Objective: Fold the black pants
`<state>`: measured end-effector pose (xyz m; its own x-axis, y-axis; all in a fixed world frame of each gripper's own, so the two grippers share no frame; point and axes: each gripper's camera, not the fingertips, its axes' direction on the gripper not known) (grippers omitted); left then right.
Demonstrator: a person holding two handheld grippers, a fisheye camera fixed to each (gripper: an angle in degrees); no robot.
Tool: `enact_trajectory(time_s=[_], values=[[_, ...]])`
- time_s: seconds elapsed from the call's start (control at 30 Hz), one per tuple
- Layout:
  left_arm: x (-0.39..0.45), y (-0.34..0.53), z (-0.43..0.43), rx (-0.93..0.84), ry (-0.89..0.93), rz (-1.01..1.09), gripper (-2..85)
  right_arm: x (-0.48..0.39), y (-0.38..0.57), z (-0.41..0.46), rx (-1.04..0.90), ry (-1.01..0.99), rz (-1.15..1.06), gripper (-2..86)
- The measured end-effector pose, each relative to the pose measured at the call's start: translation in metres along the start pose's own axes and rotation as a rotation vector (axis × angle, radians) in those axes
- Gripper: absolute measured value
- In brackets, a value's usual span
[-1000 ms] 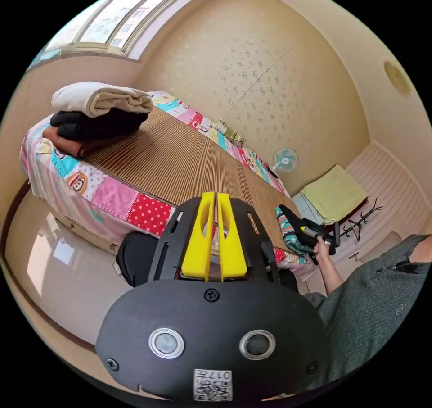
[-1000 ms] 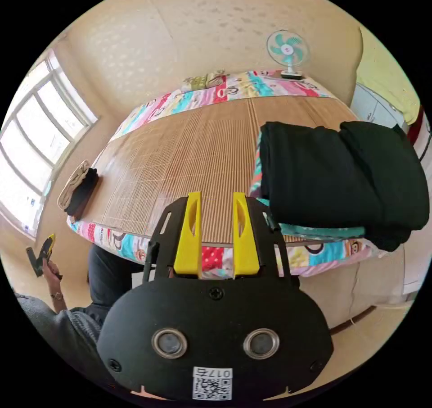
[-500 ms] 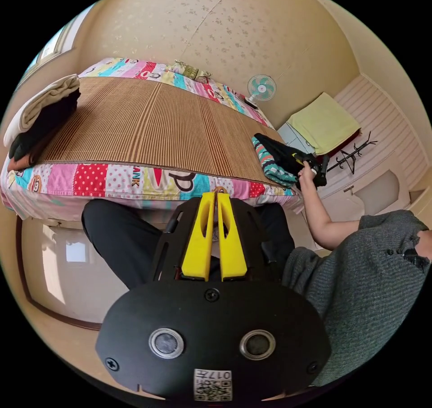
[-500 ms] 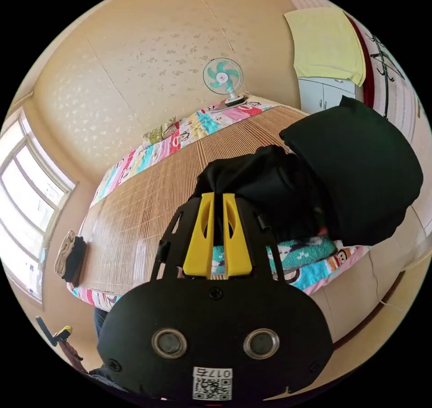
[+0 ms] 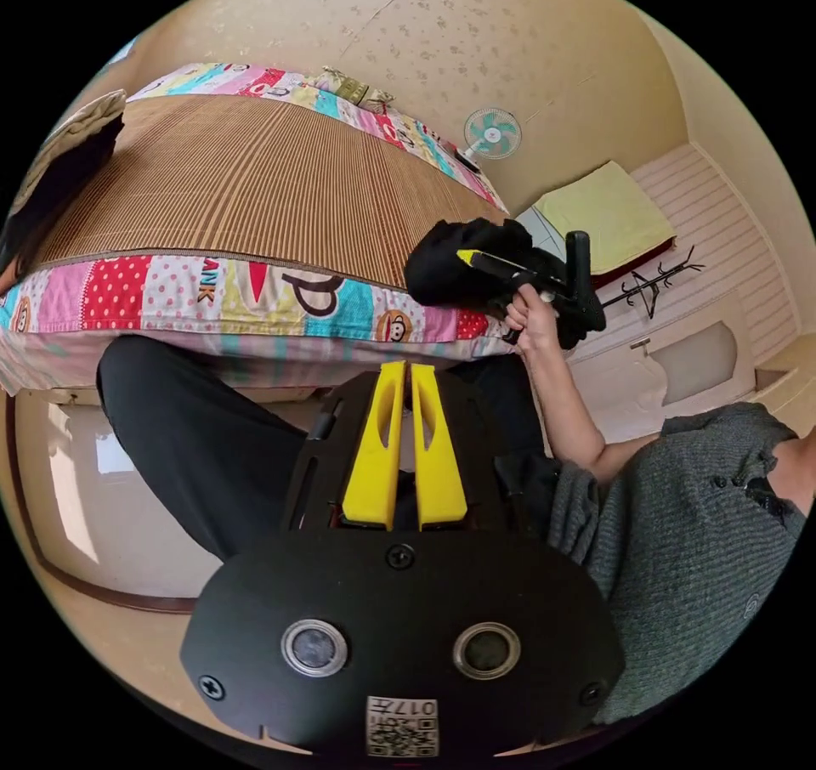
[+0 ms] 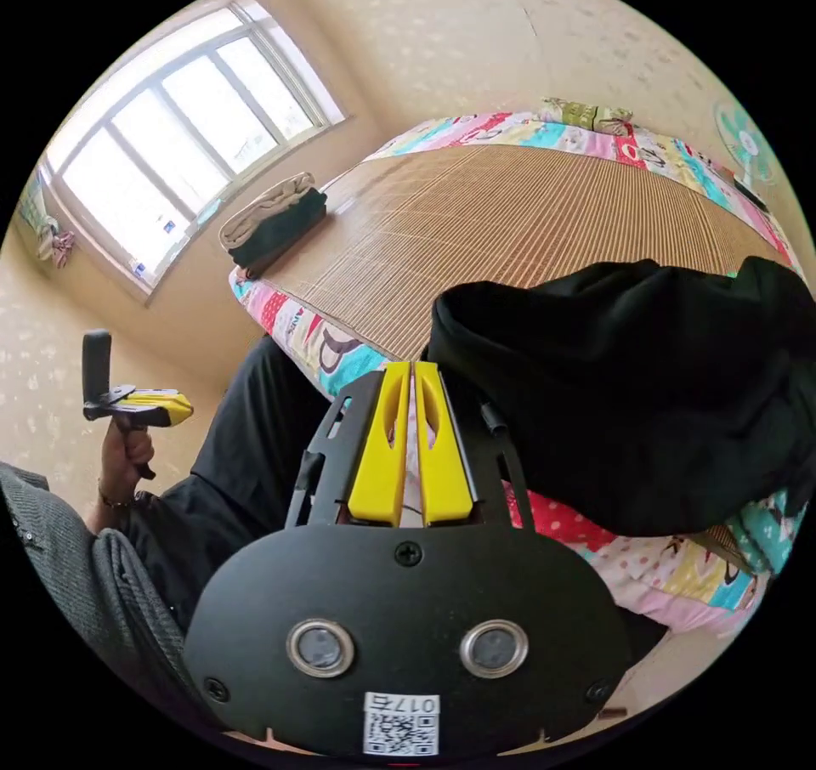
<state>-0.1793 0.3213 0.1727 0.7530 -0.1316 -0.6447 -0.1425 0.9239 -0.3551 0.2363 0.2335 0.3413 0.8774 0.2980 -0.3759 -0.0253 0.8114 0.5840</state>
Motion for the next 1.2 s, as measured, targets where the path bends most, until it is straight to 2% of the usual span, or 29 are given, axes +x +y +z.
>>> enact_trajectory(time_s=[0.1, 0.23, 0.3, 0.33, 0.37, 0.43, 0.47, 0.6, 0.73, 0.8, 0.9, 0.97, 1.0, 1.07, 1.13, 1.2], values=[[-0.007, -0.01, 0.011, -0.025, -0.004, 0.02, -0.3, -0.004, 0.024, -0.028, 0.08, -0.084, -0.064, 1.2], [-0.016, -0.029, 0.034, -0.054, 0.054, 0.055, 1.6, 0.025, 0.019, -0.104, 0.295, 0.193, 0.064, 5.2], [-0.016, -0.04, 0.048, -0.071, 0.088, 0.075, 3.4, 0.052, 0.006, -0.111, 0.303, 0.207, 0.119, 9.7], [-0.014, -0.047, 0.057, -0.079, 0.114, 0.094, 4.0, 0.074, -0.009, -0.1, 0.225, 0.132, 0.14, 11.0], [-0.012, -0.05, 0.061, -0.082, 0.128, 0.105, 4.3, 0.09, -0.026, -0.077, 0.101, -0.033, 0.11, 10.5], [-0.003, -0.061, 0.074, -0.09, 0.167, 0.16, 4.6, 0.094, -0.044, -0.041, -0.026, -0.314, 0.074, 5.3], [-0.001, -0.063, 0.076, -0.089, 0.171, 0.172, 4.6, 0.077, -0.047, -0.029, 0.004, -0.361, 0.048, 4.6], [0.006, -0.065, 0.09, -0.06, 0.186, 0.213, 4.7, 0.009, -0.039, -0.003, 0.007, -0.333, -0.064, 3.5], [-0.006, -0.058, 0.12, -0.096, 0.26, 0.184, 4.8, -0.007, -0.013, 0.016, -0.208, -0.533, -0.122, 3.3], [-0.01, -0.058, 0.132, -0.133, 0.3, 0.166, 4.9, -0.003, 0.004, -0.004, -0.244, -0.55, -0.192, 3.5], [-0.011, -0.054, 0.138, -0.137, 0.306, 0.174, 5.1, 0.023, 0.031, -0.066, -0.16, -0.346, -0.206, 4.1], [-0.012, -0.053, 0.142, -0.134, 0.296, 0.174, 5.2, 0.071, 0.048, -0.13, 0.035, -0.029, 0.018, 5.1], [-0.012, -0.052, 0.145, -0.133, 0.303, 0.17, 5.2, 0.086, 0.054, -0.147, 0.102, 0.066, 0.102, 5.9], [-0.012, -0.051, 0.151, -0.134, 0.33, 0.164, 5.2, 0.137, 0.081, -0.21, 0.365, 0.391, 0.448, 10.7], [-0.008, -0.049, 0.159, -0.144, 0.359, 0.169, 5.2, 0.168, 0.09, -0.235, 0.475, 0.489, 0.584, 12.9], [-0.001, -0.045, 0.163, -0.157, 0.352, 0.185, 5.2, 0.205, 0.075, -0.239, 0.42, 0.375, 0.614, 11.8]])
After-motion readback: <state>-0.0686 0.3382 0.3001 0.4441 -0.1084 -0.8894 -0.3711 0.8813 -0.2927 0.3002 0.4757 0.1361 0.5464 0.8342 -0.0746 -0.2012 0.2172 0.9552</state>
